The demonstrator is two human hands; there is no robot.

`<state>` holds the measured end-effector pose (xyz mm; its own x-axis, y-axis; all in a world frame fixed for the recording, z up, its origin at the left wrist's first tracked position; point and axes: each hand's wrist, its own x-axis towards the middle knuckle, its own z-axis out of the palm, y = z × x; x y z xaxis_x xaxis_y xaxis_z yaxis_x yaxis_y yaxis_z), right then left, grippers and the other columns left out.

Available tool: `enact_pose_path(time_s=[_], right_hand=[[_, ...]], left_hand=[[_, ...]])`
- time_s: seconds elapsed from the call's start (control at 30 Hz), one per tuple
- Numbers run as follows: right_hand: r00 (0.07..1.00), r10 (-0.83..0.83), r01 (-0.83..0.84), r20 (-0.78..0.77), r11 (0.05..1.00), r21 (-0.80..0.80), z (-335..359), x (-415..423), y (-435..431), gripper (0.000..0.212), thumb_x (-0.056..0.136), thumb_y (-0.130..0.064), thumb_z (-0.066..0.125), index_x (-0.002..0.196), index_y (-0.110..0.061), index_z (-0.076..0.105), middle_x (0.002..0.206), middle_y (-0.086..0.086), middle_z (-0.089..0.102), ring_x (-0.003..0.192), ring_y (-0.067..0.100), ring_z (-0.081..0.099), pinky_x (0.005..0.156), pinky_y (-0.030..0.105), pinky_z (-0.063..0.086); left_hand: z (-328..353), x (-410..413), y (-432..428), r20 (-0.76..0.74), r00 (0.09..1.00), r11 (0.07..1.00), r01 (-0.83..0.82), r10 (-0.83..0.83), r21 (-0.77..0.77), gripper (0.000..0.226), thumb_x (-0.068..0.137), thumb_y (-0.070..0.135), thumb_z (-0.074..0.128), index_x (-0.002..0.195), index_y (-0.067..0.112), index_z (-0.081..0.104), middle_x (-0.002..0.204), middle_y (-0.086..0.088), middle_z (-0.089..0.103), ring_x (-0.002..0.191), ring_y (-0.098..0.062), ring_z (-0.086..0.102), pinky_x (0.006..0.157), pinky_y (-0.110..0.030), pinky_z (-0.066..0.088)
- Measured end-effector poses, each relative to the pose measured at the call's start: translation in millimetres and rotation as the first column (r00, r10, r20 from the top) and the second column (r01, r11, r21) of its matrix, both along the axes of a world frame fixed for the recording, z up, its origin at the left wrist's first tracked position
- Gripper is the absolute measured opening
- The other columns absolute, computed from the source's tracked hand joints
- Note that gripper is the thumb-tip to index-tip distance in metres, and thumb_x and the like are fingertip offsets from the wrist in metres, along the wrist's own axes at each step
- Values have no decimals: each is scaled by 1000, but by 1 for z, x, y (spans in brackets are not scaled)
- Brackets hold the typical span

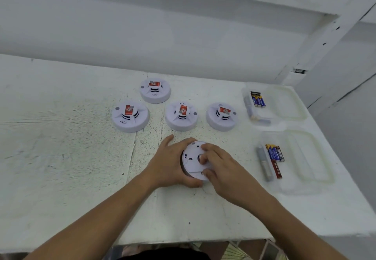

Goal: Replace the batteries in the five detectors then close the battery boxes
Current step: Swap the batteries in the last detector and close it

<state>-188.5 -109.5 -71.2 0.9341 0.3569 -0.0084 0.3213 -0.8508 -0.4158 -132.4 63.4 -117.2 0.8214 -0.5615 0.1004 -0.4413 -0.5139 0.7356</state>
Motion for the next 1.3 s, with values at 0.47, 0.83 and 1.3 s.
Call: enact_pose_path(time_s=[0.47,0.83,1.3], right_hand=[[995,30,-50,-96,977,-206,27,8,-24,64,89,-41,59,142,-23,30,125,-1,40,111,15,41,87,18,32],[988,91,-139,-129,889,-437,32,23,-18,77,70,-35,75,131,-14,33,112,4,43,95,20,45,76,29,46],[941,194,-296,-278,869,-396,32,46,-14,98,62,-35,82,138,-20,22,119,-1,36,95,17,34,75,24,32]], left_hand=[[0,-8,-23,-133,988,995,74,-84,-73,91,59,44,80,134,36,27,120,25,48,117,9,43,114,-49,-5],[2,-6,-31,-112,993,999,46,-45,12,99,45,59,73,131,35,30,121,27,46,110,12,46,115,-45,-4],[1,1,-31,-130,988,996,88,-84,19,78,44,65,62,116,47,38,109,35,40,107,17,42,113,-44,0]])
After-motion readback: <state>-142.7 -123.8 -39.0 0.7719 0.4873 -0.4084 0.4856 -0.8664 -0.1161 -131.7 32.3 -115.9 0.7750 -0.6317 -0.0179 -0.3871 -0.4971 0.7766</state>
